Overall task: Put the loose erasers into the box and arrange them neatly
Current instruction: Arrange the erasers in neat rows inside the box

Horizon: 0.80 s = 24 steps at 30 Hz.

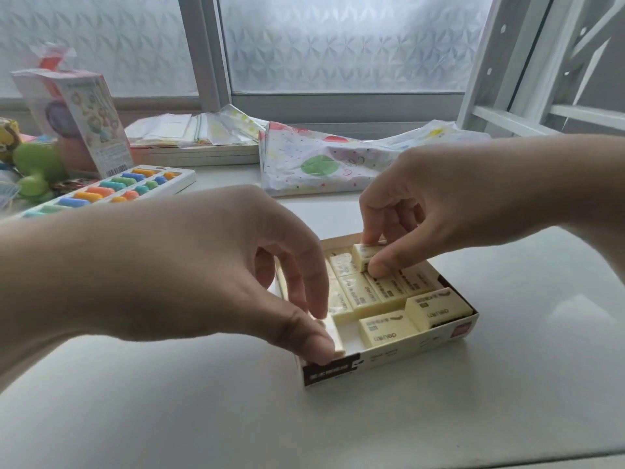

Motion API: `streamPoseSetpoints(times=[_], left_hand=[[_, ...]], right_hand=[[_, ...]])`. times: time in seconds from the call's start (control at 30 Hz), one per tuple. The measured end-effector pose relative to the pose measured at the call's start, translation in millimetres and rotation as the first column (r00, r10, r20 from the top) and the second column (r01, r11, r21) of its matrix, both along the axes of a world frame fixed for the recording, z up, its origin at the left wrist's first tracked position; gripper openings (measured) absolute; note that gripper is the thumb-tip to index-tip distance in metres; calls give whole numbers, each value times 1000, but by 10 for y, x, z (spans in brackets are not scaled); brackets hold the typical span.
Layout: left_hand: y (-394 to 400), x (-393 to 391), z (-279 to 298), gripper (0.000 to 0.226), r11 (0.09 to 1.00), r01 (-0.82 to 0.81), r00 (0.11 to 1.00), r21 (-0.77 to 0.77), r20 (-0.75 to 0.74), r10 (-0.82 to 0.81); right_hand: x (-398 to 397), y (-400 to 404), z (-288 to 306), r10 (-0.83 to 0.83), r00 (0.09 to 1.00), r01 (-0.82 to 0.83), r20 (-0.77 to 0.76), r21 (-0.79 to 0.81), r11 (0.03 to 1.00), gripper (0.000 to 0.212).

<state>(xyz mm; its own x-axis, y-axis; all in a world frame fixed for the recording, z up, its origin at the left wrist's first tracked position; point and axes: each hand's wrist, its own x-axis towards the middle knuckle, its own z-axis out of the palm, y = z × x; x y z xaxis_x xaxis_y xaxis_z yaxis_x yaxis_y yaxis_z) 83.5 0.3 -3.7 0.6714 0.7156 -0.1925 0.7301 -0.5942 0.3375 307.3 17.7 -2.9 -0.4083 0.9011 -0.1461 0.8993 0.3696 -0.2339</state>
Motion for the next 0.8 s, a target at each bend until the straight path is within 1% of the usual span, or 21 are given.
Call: streamPoseSetpoints(times=[0.07,0.1,0.17,0.23,0.33,0.43,0.5,0.53,0.6,0.63,0.67,0.73,0.77,0.8], left_hand=[[34,49,-32,53,1000,-7,996,-4,85,7],[40,31,-47,41,1000,4,996,19,90,-5],[87,31,-90,30,1000,11,985,22,173,-15],[90,39,-116,28,999,30,978,22,205,-34],[129,46,-168,19,999,19,979,-36,203,-11],[145,60,-175,10,997,75,982,-7,173,-73],[126,56,-218,9,994,104,987,27,124,-106],[134,54,-269,14,993,108,983,38,143,-112],[164,38,-425,22,995,90,947,41,305,-98],[181,33,-479,26,996,73,932,42,353,-83],[201,22,-535,27,997,61,929,55,363,-77],[232,27,-574,19,994,56,938,93,335,-85],[237,38,-545,15,994,59,939,89,333,-85],[241,59,-528,16,997,54,929,58,363,-72]], right_hand=[[-1,-3,4,-4,1000,4,4,5,1000,31],[-1,-4,6,-5,1000,5,3,4,1000,31],[1,-5,5,-5,1000,5,2,1,1000,31],[0,-4,2,-6,1000,6,5,3,1000,32],[-4,-4,1,-9,1000,9,5,7,1000,32],[-5,-4,1,-11,1000,11,8,3,1000,32],[-4,-2,2,-14,1000,14,7,0,1000,32],[-6,-3,2,-16,1000,16,2,-1,1000,32],[-15,-7,-3,-17,1000,17,-15,-8,1000,31],[-21,-9,-9,-18,999,17,-28,-12,1000,31],[-27,-9,-17,-20,999,19,-40,-14,1000,31],[-36,-6,-29,-24,998,23,-53,-11,1000,30],[-39,-5,-30,-22,998,21,-56,-8,1000,29],[-42,-2,-34,-18,998,17,-58,-6,1000,28]])
